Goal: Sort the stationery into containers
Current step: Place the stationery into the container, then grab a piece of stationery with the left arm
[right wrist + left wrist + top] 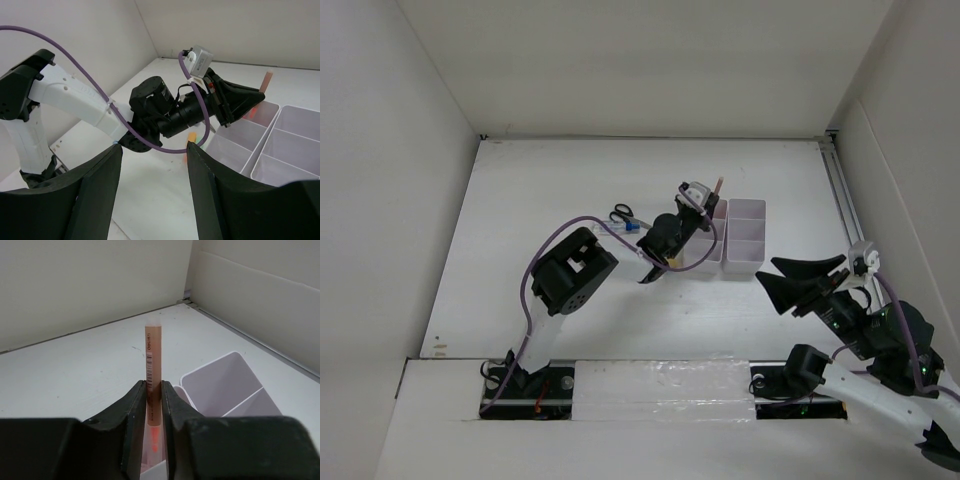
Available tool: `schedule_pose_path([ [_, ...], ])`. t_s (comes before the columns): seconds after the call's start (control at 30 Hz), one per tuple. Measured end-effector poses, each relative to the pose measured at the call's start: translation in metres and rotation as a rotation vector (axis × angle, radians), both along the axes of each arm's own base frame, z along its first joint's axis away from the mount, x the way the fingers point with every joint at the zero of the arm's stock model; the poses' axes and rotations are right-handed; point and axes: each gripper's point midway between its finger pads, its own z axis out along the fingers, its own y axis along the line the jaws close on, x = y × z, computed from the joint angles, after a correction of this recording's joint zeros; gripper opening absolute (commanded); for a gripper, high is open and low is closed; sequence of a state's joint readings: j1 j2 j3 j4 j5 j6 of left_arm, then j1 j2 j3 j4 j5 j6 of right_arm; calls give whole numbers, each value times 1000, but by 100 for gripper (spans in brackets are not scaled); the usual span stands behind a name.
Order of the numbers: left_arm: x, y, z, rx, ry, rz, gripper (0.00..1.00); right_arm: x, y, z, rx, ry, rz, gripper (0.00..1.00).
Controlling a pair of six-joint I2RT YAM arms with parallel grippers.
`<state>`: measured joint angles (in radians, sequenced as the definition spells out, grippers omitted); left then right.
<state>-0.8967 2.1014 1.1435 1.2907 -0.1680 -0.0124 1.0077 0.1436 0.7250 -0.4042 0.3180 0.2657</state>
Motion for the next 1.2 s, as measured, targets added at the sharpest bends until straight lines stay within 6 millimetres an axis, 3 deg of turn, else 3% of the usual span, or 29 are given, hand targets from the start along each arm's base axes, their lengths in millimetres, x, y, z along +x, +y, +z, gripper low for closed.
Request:
schedule_pose_path([
  [0.1,-2,1,-6,9,8,-3,19,1,1,-1,-4,2,1,60],
  [0.17,-5,2,-12,21,17,-6,32,1,2,-1,-6,3,1,60],
  [0.33,-13,4,-26,48,37,-12,51,1,2,-1,-7,4,2,60],
  [0.5,-35,-3,-31,88,27,-36,58,1,2,-1,-6,4,3,60],
  [0.67,-53,-11,5,50,-22,-59,62,0,3,0,-5,1,12,60],
  [0.8,-53,-3,41,9,-73,-28,67,-1,4,0,0,1,17,60],
  [0.9,-54,4,57,-1,-102,5,71,-1,6,-1,-2,1,23,60],
  [0.93,-56,6,60,1,-109,15,75,-1,6,-1,-2,1,24,60],
  [0.97,-59,7,61,7,-114,22,91,-1,6,-1,-2,1,25,60],
  [1.0,-61,8,62,18,-119,35,100,-2,6,-1,-2,1,27,60],
  [1.13,-68,24,69,35,-116,141,100,-2,7,-1,-2,-1,30,60],
  [1.2,-65,41,86,1,-104,231,100,-3,7,0,-1,-2,35,60],
])
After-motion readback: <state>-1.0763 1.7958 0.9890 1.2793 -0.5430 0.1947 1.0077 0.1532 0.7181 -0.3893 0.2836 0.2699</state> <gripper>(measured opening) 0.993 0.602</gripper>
